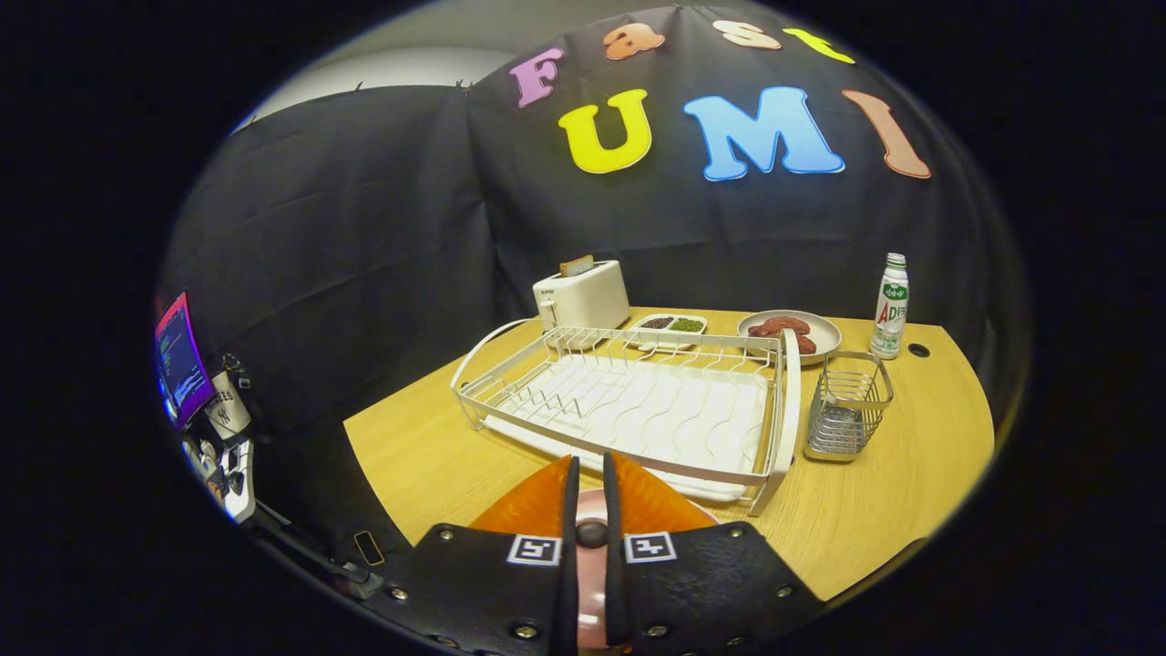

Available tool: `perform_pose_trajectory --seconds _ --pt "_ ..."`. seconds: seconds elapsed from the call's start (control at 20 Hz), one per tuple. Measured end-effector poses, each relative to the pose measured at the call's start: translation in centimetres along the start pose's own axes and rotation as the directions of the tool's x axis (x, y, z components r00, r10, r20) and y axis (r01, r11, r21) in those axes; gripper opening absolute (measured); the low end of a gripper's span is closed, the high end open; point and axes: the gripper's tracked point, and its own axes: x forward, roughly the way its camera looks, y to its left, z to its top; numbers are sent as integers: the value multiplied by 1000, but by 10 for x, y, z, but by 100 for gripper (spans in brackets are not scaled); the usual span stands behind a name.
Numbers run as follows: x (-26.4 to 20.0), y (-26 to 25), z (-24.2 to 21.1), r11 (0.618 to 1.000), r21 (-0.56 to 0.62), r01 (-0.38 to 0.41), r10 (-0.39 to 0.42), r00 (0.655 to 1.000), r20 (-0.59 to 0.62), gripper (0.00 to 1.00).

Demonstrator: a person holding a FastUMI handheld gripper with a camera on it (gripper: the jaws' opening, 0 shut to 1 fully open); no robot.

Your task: Take the plate from the dish rack, then take the spoon from the basket and place it into the plate.

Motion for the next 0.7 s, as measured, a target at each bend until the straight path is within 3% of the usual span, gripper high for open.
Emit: perform_pose_trajectory --seconds 0.25,0.4,0.7 --pt "-4 -18 -13 998 3 65 -64 997 -43 19" --pt "-9 -29 -20 995 -7 99 -99 993 -58 19" --pt "-34 -64 13 971 -14 237 -237 971 28 19"
